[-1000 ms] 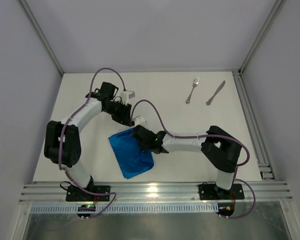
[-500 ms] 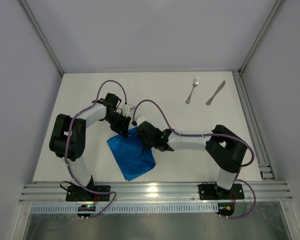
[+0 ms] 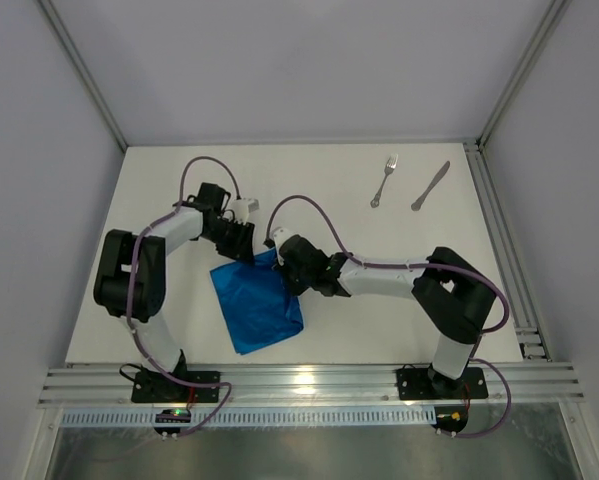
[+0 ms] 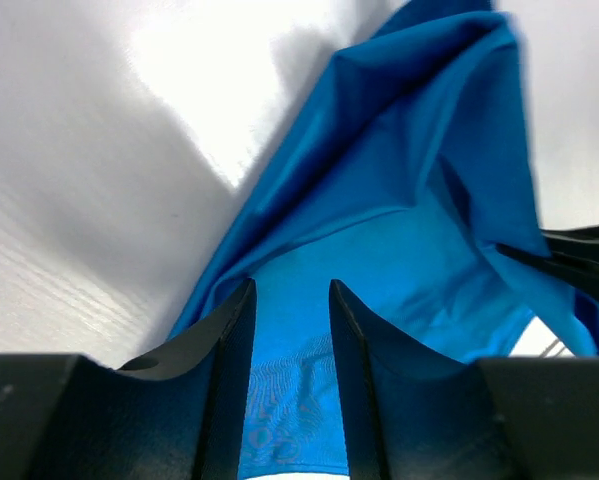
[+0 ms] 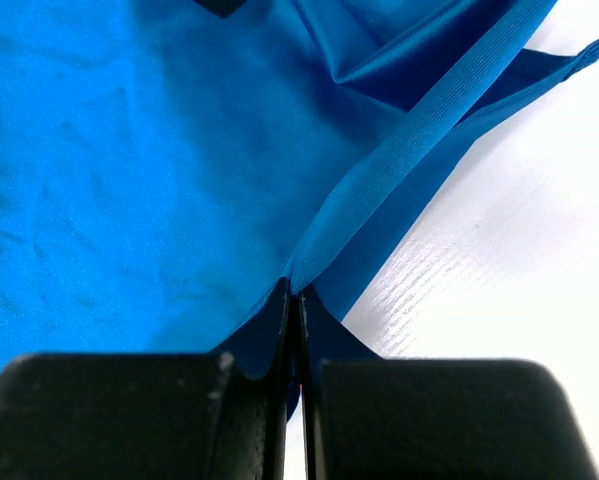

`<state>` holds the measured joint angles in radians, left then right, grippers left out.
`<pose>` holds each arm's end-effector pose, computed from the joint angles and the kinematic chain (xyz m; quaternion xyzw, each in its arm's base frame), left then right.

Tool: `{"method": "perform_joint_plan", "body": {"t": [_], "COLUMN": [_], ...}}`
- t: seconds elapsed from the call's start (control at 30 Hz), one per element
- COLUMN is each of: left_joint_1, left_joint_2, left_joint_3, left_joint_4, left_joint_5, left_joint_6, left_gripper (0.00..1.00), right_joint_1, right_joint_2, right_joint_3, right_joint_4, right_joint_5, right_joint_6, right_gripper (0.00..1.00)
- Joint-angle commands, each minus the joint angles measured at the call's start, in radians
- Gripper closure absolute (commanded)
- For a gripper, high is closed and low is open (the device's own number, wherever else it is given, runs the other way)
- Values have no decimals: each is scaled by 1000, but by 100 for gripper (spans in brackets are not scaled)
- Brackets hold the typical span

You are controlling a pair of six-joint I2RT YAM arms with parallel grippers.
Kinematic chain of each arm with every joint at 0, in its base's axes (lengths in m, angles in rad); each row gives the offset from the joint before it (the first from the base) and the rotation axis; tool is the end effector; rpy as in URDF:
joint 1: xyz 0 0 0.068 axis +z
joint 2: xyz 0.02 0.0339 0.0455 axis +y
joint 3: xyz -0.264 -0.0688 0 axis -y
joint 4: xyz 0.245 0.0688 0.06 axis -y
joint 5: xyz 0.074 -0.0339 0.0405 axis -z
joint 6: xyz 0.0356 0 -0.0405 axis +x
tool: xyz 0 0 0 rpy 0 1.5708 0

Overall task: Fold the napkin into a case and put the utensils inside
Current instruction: Fold the lower triangle-folded napkin at the center of the board.

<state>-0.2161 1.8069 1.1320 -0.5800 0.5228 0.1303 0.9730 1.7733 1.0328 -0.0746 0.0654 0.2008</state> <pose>0.3313 -0.0909 0.1643 0.2045 0.9327 -0.2615 0.1409 0.2099 0.3041 0.1714 -0.3387 0.8651 0.1789 0.3238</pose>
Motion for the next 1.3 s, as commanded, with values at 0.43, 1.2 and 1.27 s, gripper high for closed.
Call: {"method": "perform_joint_plan", "body": {"t": [0.43, 1.2, 1.27], "left_joint_1": [-108, -85, -82], "left_joint_2": [58, 163, 144], "left_joint_3": [86, 181, 183], "left_joint_4": [-43, 129, 99], "left_joint_5": [223, 34, 48], "left_joint_6": [95, -213, -204], "left_gripper": [75, 59, 57], "right_joint_1": [-66, -66, -66], "right_joint_2": [-40, -29, -26], "right_joint_3": [-39, -30, -20], "right_joint_4": [113, 82, 82], "right_joint_5": [-139, -139, -136], "right_joint_6": [3, -15, -15], "right_gripper": [96, 96, 96]}}
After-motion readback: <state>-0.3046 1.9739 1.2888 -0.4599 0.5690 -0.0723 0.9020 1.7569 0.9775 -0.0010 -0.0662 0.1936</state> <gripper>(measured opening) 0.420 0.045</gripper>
